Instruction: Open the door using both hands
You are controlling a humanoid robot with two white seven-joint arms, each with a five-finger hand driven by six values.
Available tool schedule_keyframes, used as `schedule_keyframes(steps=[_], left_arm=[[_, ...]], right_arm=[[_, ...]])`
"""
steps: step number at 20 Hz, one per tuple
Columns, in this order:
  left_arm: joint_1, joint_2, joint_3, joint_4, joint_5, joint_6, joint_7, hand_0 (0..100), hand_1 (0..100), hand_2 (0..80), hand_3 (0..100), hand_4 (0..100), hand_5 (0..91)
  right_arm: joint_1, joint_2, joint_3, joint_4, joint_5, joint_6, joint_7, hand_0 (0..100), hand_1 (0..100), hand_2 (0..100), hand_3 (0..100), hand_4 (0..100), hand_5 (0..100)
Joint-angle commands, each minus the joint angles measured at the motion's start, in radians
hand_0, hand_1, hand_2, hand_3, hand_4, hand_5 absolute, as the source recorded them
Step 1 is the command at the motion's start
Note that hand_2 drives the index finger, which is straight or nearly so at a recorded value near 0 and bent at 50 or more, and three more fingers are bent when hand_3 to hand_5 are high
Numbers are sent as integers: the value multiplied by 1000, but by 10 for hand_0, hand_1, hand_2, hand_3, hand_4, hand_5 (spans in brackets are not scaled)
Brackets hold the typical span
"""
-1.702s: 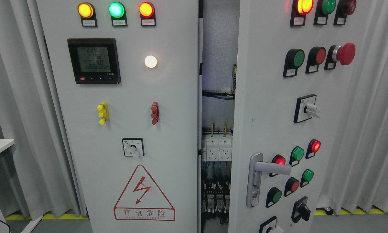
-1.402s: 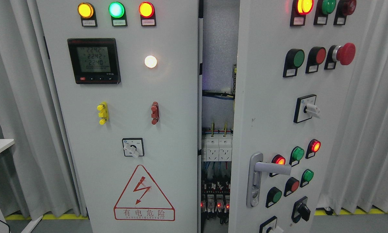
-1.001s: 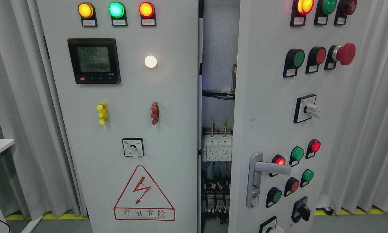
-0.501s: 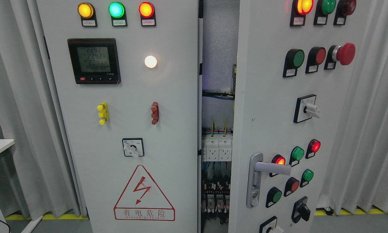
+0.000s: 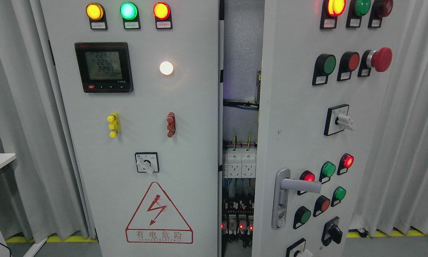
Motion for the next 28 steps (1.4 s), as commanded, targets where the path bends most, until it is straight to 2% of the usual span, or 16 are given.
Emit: schedule_keyframes(steps=[1, 4, 5, 7, 9, 10, 11, 13, 15, 17, 20, 25, 27, 28], left_arm=[[89, 98, 17, -533, 72, -32, -24, 296, 0, 28, 28, 36, 0], [114, 131, 17, -698, 154, -31, -20, 296, 0, 28, 27, 36, 0], [118, 140, 17, -755, 185, -29, -1, 296, 0, 27, 27, 36, 0], [123, 181, 12, -817, 199, -26, 78, 296, 0, 27, 27, 36, 0], [117, 270, -42, -843, 204, -26, 187, 296, 0, 27, 27, 36, 0], [112, 305, -72, -855, 207, -28, 218, 296, 0, 27, 27, 36, 0], [111, 316, -90, -875, 207, -28, 223, 295, 0, 27, 27, 36, 0], [111, 316, -93, -895, 205, -25, 191, 295, 0, 27, 27, 36, 0], [111, 315, -92, -898, 202, -23, 53, 295, 0, 27, 27, 37, 0], [102, 313, -90, -916, 202, -9, -47, 295, 0, 27, 27, 38, 0], [57, 304, -84, -966, 202, 69, -66, 295, 0, 27, 27, 38, 0], [-24, 275, -60, -1016, 204, 167, -66, 295, 0, 27, 27, 37, 0], [-85, 284, -58, -1019, 237, 225, -66, 295, 0, 27, 27, 37, 0], [-119, 287, -58, -1019, 282, 253, -66, 295, 0, 27, 27, 37, 0]], right_arm=[[0, -3, 0, 23, 0, 0, 0, 218, 0, 0, 0, 0, 0], [0, -3, 0, 23, 0, 0, 0, 218, 0, 0, 0, 0, 0], [0, -3, 0, 23, 0, 0, 0, 218, 0, 0, 0, 0, 0], [0, -3, 0, 25, 0, 0, 0, 218, 0, 0, 0, 0, 0], [0, -3, 0, 25, 0, 0, 0, 218, 0, 0, 0, 0, 0], [0, -3, 0, 23, 0, 0, 0, 218, 0, 0, 0, 0, 0], [0, -3, 0, 23, 0, 0, 0, 218, 0, 0, 0, 0, 0], [0, -3, 0, 23, 0, 0, 0, 218, 0, 0, 0, 0, 0], [0, -3, 0, 23, 0, 0, 0, 218, 0, 0, 0, 0, 0], [0, -3, 0, 23, 0, 0, 0, 218, 0, 0, 0, 0, 0], [0, -3, 0, 23, 0, 0, 0, 218, 0, 0, 0, 0, 0], [0, -3, 0, 23, 0, 0, 0, 218, 0, 0, 0, 0, 0], [0, -3, 0, 23, 0, 0, 0, 218, 0, 0, 0, 0, 0], [0, -3, 0, 23, 0, 0, 0, 218, 0, 0, 0, 0, 0]])
